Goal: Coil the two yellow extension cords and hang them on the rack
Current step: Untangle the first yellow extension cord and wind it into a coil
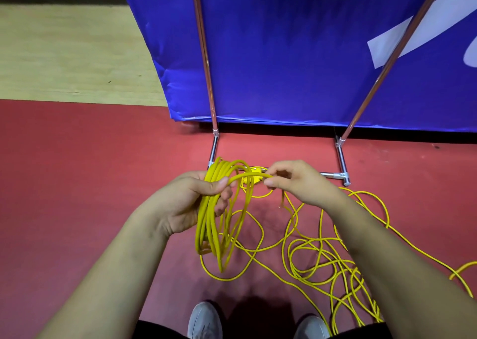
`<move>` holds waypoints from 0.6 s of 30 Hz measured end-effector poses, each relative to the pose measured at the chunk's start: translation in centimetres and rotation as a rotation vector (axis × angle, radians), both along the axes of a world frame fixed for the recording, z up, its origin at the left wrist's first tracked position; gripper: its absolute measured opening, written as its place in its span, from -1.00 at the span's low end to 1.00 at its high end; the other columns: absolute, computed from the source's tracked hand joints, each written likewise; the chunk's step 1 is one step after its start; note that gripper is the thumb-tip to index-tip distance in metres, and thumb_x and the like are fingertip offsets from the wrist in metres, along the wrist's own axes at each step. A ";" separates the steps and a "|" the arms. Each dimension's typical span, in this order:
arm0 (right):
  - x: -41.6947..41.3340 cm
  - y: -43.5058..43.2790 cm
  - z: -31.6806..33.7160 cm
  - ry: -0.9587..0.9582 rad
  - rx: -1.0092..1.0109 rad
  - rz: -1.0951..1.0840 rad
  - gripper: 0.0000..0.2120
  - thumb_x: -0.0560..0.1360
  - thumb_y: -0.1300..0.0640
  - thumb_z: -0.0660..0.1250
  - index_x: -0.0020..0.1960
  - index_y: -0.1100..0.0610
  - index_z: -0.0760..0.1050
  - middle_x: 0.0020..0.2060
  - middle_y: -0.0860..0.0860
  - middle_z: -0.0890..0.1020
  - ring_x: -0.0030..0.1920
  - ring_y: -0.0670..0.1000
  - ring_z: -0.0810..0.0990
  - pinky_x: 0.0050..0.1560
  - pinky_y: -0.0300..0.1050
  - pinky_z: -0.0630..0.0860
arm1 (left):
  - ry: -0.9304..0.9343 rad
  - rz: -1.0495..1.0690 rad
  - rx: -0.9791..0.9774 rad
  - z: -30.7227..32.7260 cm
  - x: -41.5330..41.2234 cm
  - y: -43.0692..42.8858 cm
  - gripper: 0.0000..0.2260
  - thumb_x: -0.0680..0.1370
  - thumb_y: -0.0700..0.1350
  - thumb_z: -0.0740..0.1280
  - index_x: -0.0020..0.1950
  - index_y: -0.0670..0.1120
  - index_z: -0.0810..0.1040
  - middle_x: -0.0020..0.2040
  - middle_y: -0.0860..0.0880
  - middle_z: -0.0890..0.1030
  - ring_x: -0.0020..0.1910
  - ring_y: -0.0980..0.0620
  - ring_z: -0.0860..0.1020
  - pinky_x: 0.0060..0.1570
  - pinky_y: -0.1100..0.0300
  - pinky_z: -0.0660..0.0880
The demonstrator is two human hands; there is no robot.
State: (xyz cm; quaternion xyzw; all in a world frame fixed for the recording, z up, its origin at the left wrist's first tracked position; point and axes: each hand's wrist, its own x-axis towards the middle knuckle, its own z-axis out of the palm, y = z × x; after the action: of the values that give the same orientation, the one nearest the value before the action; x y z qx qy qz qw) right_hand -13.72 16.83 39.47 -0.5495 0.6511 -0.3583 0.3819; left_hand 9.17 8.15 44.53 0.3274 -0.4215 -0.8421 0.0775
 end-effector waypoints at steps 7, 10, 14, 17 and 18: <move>0.9 -0.6 1.1 -0.059 -0.157 -0.077 -0.91 0.46 0.25 0.44 -0.05 0.22 0.67 -0.28 -0.09 0.61 -0.33 -0.25 0.52 -0.24 -0.45 0.37 | -0.032 -0.159 0.058 0.5 -0.3 0.4 -0.82 0.44 -0.17 0.35 -0.05 -0.27 0.58 -0.15 -0.25 0.67 -0.46 -0.04 0.59 -0.43 0.20 0.53; 1.3 -1.0 1.5 -0.052 -0.219 -0.067 -0.92 0.45 0.25 0.45 -0.06 0.18 0.66 -0.21 0.07 0.65 -0.24 -0.06 0.56 -0.17 -0.28 0.46 | 0.043 -0.172 0.041 -0.1 -0.2 0.2 -0.73 0.30 -0.09 0.55 -0.11 -0.19 0.63 -0.36 -0.09 0.55 -0.53 0.02 0.47 -0.46 0.22 0.43; -0.1 -0.9 -0.4 0.037 -0.155 -0.114 -0.94 0.49 0.27 0.39 -0.08 0.15 0.62 -0.28 0.04 0.62 -0.34 -0.20 0.46 -0.25 -0.34 0.40 | 0.118 -0.121 0.028 -0.4 0.0 0.0 -0.66 0.23 0.00 0.61 -0.16 -0.15 0.60 -0.41 -0.05 0.49 -0.55 0.08 0.39 -0.48 0.26 0.39; -1.3 -0.5 -2.8 0.019 -0.093 -0.172 -0.94 0.52 0.29 0.35 -0.10 0.18 0.57 -0.35 -0.08 0.55 -0.37 -0.23 0.43 -0.28 -0.35 0.35 | 0.120 -0.079 0.024 -0.3 -0.3 0.4 -0.67 0.28 0.02 0.58 -0.15 -0.15 0.58 -0.41 -0.04 0.46 -0.56 0.11 0.37 -0.49 0.29 0.36; -1.5 -0.5 -3.6 0.012 -0.090 -0.207 -0.93 0.52 0.30 0.34 -0.11 0.17 0.55 -0.37 -0.12 0.52 -0.38 -0.25 0.42 -0.28 -0.37 0.34 | 0.099 -0.067 0.027 -0.2 -0.4 0.5 -0.69 0.34 0.04 0.53 -0.14 -0.15 0.57 -0.42 -0.02 0.44 -0.56 0.11 0.36 -0.49 0.29 0.33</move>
State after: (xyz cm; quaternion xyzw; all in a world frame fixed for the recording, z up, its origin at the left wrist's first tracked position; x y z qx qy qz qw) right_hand -15.23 16.36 35.88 -0.4980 0.6899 -0.4212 0.3141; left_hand 8.74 8.61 44.30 0.2720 -0.4162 -0.8651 0.0657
